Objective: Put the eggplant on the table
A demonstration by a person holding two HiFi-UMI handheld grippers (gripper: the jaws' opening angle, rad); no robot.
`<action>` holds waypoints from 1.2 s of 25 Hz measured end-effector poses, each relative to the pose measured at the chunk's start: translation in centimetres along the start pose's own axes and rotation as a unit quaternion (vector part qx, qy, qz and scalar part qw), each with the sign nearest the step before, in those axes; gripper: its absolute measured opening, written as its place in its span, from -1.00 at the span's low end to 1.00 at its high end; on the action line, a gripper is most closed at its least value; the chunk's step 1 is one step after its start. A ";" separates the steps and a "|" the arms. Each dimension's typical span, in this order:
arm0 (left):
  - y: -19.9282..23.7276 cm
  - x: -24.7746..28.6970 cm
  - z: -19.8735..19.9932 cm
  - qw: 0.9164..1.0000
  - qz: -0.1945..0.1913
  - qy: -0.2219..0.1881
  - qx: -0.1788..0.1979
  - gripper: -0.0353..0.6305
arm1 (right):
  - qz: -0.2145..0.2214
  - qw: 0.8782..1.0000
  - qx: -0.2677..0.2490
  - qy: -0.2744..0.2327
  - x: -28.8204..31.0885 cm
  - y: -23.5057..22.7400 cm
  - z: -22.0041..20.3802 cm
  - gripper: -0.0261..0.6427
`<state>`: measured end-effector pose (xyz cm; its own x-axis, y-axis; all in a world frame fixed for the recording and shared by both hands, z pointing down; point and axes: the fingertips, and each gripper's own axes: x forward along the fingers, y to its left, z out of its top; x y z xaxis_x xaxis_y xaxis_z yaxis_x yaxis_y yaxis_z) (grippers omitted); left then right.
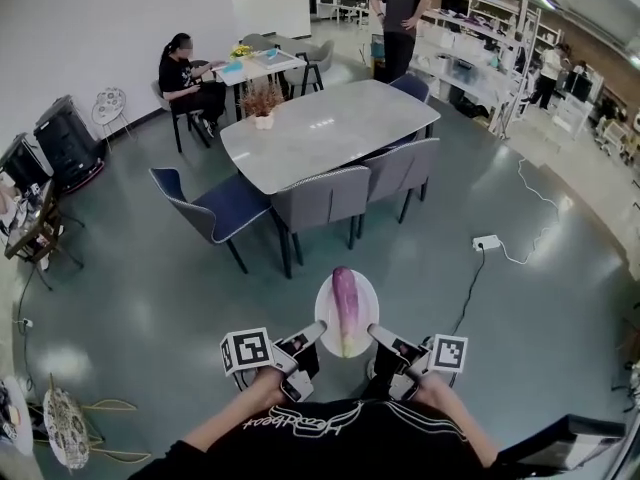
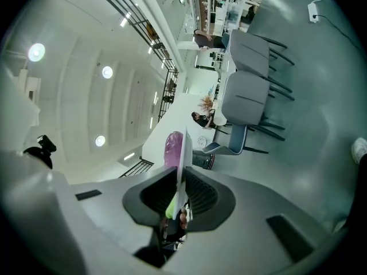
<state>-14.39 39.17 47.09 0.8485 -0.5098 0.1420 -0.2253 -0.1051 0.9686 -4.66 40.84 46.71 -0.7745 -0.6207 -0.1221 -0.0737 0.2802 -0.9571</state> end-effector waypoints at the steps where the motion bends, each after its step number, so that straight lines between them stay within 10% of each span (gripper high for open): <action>1: 0.0 1.0 0.2 1.000 0.001 0.002 0.000 -0.82 | -0.001 1.000 0.001 -0.002 -0.2 -0.4 0.9 -0.77; 30: -1.8 31.8 9.5 0.999 0.031 -0.016 -0.006 -0.82 | -0.001 1.000 0.026 0.015 -2.6 -9.4 32.1 -0.77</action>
<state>8.42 15.01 47.88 0.8172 -0.5421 0.1959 -0.2713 -0.0619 0.9605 18.21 16.32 47.61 -0.7934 -0.5980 -0.1134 -0.0426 0.2404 -0.9697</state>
